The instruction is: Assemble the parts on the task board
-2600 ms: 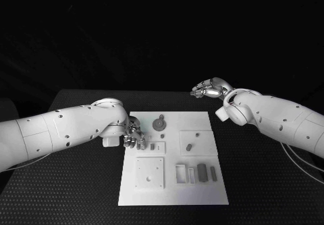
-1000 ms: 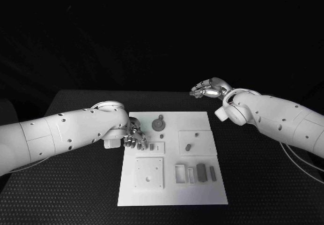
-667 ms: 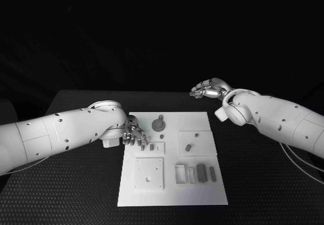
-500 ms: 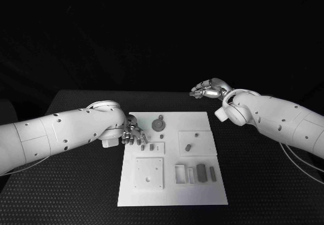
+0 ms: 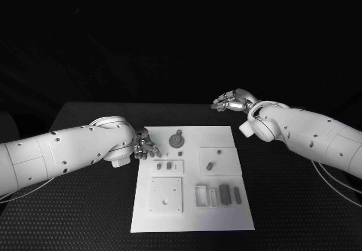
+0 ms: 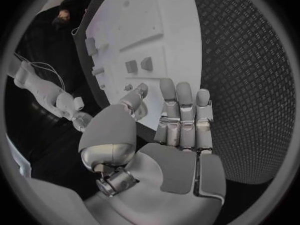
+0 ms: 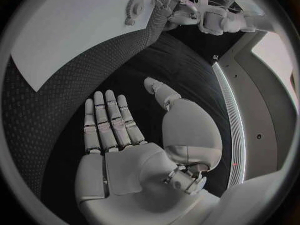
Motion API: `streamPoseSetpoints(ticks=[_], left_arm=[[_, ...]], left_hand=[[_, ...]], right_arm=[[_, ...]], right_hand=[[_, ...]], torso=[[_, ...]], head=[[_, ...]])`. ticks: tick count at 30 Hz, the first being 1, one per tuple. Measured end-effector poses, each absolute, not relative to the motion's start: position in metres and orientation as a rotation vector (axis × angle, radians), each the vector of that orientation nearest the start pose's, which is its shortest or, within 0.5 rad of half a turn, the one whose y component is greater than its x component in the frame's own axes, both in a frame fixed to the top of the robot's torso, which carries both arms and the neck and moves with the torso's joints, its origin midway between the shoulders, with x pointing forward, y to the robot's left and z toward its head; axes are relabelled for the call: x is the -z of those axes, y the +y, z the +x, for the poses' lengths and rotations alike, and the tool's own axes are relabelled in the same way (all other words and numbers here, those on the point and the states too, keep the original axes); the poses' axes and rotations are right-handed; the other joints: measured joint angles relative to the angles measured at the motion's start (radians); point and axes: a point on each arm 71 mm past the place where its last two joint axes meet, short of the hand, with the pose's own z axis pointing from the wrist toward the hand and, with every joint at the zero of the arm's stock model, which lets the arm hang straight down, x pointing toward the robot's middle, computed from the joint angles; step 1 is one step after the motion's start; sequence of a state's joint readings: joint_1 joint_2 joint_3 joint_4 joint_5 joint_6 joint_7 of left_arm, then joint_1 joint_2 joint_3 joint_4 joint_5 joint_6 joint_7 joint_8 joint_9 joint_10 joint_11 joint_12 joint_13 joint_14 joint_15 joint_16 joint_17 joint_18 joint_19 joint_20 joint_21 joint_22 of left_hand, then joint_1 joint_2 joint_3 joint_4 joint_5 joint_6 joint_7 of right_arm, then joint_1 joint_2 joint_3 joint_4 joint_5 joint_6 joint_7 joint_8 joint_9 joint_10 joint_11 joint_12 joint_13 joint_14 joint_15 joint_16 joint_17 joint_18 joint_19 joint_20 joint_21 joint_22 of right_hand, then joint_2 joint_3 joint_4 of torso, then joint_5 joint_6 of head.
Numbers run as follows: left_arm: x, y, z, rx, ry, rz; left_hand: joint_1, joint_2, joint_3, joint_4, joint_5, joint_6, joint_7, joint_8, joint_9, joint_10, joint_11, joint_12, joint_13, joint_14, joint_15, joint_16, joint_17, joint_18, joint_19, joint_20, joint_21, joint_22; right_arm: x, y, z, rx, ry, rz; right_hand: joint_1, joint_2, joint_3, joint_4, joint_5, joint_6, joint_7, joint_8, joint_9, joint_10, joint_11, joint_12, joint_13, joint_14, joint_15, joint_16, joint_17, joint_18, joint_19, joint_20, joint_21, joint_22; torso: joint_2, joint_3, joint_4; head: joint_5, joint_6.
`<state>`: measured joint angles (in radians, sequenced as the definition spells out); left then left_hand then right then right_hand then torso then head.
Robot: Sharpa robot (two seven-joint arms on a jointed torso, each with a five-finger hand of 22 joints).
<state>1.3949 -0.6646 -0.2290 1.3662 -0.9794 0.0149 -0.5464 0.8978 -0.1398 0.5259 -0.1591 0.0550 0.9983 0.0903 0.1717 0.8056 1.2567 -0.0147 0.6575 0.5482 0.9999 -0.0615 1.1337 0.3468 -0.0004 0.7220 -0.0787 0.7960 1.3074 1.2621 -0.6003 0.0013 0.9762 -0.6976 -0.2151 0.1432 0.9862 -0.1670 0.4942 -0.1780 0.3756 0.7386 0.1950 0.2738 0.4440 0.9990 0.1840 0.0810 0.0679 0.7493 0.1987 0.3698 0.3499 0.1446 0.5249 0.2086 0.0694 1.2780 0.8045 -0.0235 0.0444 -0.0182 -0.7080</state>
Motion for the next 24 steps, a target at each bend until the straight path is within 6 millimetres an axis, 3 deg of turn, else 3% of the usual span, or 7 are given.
streamPoseSetpoints(ticks=[1, 4, 7, 13, 15, 19, 24], left_arm=[[0.198, 0.183, 0.518, 0.353, 2.211, -0.218], [0.192, 0.177, 0.516, 0.45, 2.122, -0.205], [0.187, 0.171, 0.514, 0.528, 2.041, -0.169], [0.181, 0.158, 0.506, 0.658, 1.86, -0.024], [0.179, 0.152, 0.503, 0.685, 1.805, 0.036], [0.179, 0.137, 0.499, 0.715, 1.713, 0.163], [0.187, 0.12, 0.497, 0.708, 1.655, 0.305]], left_hand=[[0.038, 0.0, 0.013, -0.024, 0.0, -0.004, 0.014, 0.007, -0.004, -0.048, 0.014, -0.046, -0.024, -0.041, 0.034, -0.043, -0.019, 0.0, -0.041, 0.007, -0.029, -0.001], [0.103, -0.005, 0.032, -0.063, 0.022, -0.02, 0.026, 0.014, -0.018, -0.126, 0.049, -0.145, -0.078, -0.091, 0.085, -0.121, -0.051, 0.0, -0.097, 0.017, -0.082, -0.013], [0.153, -0.015, 0.044, -0.093, 0.037, -0.039, 0.024, 0.013, -0.031, -0.171, 0.081, -0.211, -0.117, -0.099, 0.101, -0.152, -0.061, 0.0, -0.111, 0.025, -0.105, -0.02], [0.184, -0.018, 0.053, -0.102, 0.049, -0.041, 0.021, 0.013, -0.034, -0.188, 0.089, -0.234, -0.132, -0.081, 0.097, -0.146, -0.058, 0.0, -0.1, 0.023, -0.1, -0.019], [0.241, -0.03, 0.061, -0.113, 0.06, -0.037, 0.011, 0.013, -0.038, -0.201, 0.09, -0.259, -0.147, -0.031, 0.076, -0.118, -0.044, 0.0, -0.056, 0.018, -0.077, -0.011], [0.267, -0.038, 0.031, -0.125, 0.056, -0.028, 0.0, 0.013, -0.065, -0.16, 0.078, -0.321, -0.189, 0.035, 0.028, -0.06, -0.004, 0.016, 0.03, 0.004, -0.029, 0.001], [0.275, -0.047, 0.008, -0.12, 0.045, -0.031, -0.005, 0.013, -0.097, -0.126, 0.065, -0.381, -0.222, 0.098, 0.004, 0.03, 0.049, 0.016, 0.099, -0.016, 0.027, 0.001]], right_arm=[[0.169, -0.243, 0.588, -0.954, 1.612, 0.557], [0.169, -0.245, 0.588, -0.95, 1.611, 0.559], [0.169, -0.247, 0.588, -0.946, 1.61, 0.561], [0.169, -0.247, 0.588, -0.946, 1.61, 0.561], [0.169, -0.247, 0.588, -0.946, 1.61, 0.561], [0.169, -0.246, 0.588, -0.947, 1.611, 0.561], [0.169, -0.245, 0.588, -0.949, 1.611, 0.56]], right_hand=[[0.0, 0.0, 0.0, 0.0, 0.0, 0.0, 0.0, 0.0, 0.0, 0.0, 0.0, 0.0, 0.0, 0.0, 0.0, 0.0, 0.0, 0.0, 0.0, 0.0, 0.0, 0.0], [0.0, 0.0, 0.0, 0.0, 0.0, 0.0, 0.0, 0.0, 0.0, 0.0, 0.0, 0.0, 0.0, 0.0, 0.0, 0.0, 0.0, 0.0, 0.0, 0.0, 0.0, 0.0], [0.0, 0.0, 0.0, 0.0, 0.0, 0.0, 0.0, 0.0, 0.0, 0.0, 0.0, 0.0, 0.0, 0.0, 0.0, 0.0, 0.0, 0.0, 0.0, 0.0, 0.0, 0.0], [0.0, 0.0, 0.0, 0.0, 0.0, 0.0, 0.0, 0.0, 0.0, 0.0, 0.0, 0.0, 0.0, 0.0, 0.0, 0.0, 0.0, 0.001, 0.0, 0.0, 0.0, 0.0], [0.0, 0.0, 0.0, 0.0, 0.0, 0.0, 0.0, 0.0, 0.0, 0.0, 0.0, 0.0, 0.0, 0.0, 0.0, 0.0, 0.0, 0.001, 0.0, 0.0, 0.0, 0.0], [0.0, 0.0, 0.0, 0.0, 0.0, 0.0, 0.0, 0.0, 0.0, 0.0, 0.0, 0.0, 0.0, 0.0, 0.0, 0.0, 0.0, 0.001, 0.0, 0.0, 0.0, 0.0], [0.0, 0.0, 0.0, 0.0, 0.0, 0.0, 0.0, 0.0, 0.0, 0.0, 0.0, 0.0, 0.0, 0.0, 0.0, 0.0, 0.0, 0.001, 0.0, 0.0, 0.0, 0.0]], torso=[[0.0, 0.0005, -0.0003], [0.0, 0.0006, -0.001], [0.0, 0.001, -0.001], [0.0, 0.001, -0.0005], [0.0, 0.0009, -0.0001], [0.0, 0.0006, 0.0001], [0.001, 0.0, -0.0001]], head=[[-0.001, 0.002], [-0.003, 0.008], [-0.005, 0.013], [-0.009, 0.021], [-0.009, 0.024], [-0.01, 0.029], [-0.01, 0.036]])
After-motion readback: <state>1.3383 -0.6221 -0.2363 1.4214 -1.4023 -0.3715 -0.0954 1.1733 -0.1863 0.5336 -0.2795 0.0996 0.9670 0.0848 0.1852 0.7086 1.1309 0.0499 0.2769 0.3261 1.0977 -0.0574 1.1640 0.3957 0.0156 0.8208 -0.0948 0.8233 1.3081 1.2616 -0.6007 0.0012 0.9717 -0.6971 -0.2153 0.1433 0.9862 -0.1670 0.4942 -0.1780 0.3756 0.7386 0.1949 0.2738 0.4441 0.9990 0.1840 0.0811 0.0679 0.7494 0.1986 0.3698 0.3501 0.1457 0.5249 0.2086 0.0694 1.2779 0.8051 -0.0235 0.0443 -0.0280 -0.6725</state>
